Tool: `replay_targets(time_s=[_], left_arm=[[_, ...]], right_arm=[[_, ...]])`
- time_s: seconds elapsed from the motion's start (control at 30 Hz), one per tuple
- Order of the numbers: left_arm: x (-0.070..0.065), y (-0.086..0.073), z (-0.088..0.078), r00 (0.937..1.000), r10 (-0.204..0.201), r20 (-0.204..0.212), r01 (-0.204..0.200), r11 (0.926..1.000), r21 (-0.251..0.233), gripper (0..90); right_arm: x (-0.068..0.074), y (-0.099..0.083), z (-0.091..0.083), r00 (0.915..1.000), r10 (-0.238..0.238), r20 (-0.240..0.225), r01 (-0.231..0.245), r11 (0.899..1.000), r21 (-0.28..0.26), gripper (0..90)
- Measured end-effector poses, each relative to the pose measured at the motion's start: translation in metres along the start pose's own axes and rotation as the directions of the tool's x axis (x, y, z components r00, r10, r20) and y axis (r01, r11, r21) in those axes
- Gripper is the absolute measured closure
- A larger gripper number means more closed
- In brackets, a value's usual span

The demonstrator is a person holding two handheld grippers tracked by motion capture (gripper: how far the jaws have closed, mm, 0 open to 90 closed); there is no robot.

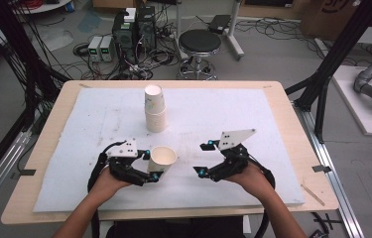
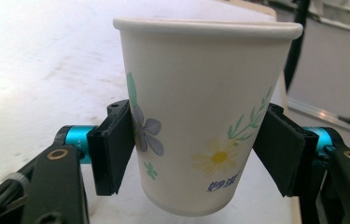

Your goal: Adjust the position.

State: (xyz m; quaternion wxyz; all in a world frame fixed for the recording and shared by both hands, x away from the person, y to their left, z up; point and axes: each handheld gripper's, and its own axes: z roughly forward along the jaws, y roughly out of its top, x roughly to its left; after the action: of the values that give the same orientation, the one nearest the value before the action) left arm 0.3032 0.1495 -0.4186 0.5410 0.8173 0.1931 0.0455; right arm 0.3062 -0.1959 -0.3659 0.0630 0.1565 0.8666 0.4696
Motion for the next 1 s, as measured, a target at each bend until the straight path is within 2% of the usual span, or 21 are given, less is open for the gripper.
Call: replay_targets(time_s=[0.13, 0.2, 0.33, 0.4, 0.47, 0.63, 0.8, 0.87, 1.0], left_arm=[[0.005, -0.008, -0.01, 0.9988, -0.018, -0.045, 0.015, 0.9987, -0.049, 31.8], [0.007, -0.012, -0.015, 0.9965, -0.03, -0.077, 0.025, 0.9972, -0.071, 31.7], [0.011, -0.018, -0.027, 0.9893, -0.045, -0.139, 0.029, 0.9927, -0.117, 31.6], [0.012, -0.02, -0.033, 0.9837, -0.054, -0.172, 0.029, 0.9885, -0.148, 31.6], [0.013, -0.023, -0.039, 0.9765, -0.067, -0.205, 0.03, 0.9834, -0.179, 31.4], [0.014, -0.026, -0.047, 0.9667, -0.077, -0.244, 0.02, 0.974, -0.226, 31.2], [0.013, -0.027, -0.051, 0.9603, -0.071, -0.27, 0.003, 0.9696, -0.245, 31.2], [0.013, -0.027, -0.051, 0.9585, -0.073, -0.275, 0.002, 0.9686, -0.248, 31.2], [0.015, -0.03, -0.057, 0.9506, -0.079, -0.3, -0.001, 0.9666, -0.256, 31.3]], right_arm=[[-0.004, -0.019, -0.009, 0.9976, 0.044, 0.054, -0.041, 0.998, -0.053, 22.2], [-0.006, -0.029, -0.013, 0.9937, 0.077, 0.082, -0.071, 0.995, -0.074, 22.2], [-0.011, -0.05, -0.02, 0.9808, 0.137, 0.139, -0.121, 0.985, -0.12, 22.2], [-0.013, -0.058, -0.024, 0.973, 0.166, 0.16, -0.144, 0.98, -0.139, 22.1], [-0.014, -0.064, -0.028, 0.9655, 0.176, 0.192, -0.149, 0.978, -0.148, 22.1], [-0.017, -0.073, -0.035, 0.953, 0.185, 0.24, -0.148, 0.975, -0.166, 22.1], [-0.018, -0.08, -0.039, 0.9421, 0.194, 0.273, -0.149, 0.973, -0.178, 22.2], [-0.018, -0.081, -0.039, 0.9403, 0.195, 0.278, -0.15, 0.973, -0.176, 22.2], [-0.018, -0.083, -0.042, 0.9335, 0.196, 0.3, -0.147, 0.973, -0.178, 22.2]])
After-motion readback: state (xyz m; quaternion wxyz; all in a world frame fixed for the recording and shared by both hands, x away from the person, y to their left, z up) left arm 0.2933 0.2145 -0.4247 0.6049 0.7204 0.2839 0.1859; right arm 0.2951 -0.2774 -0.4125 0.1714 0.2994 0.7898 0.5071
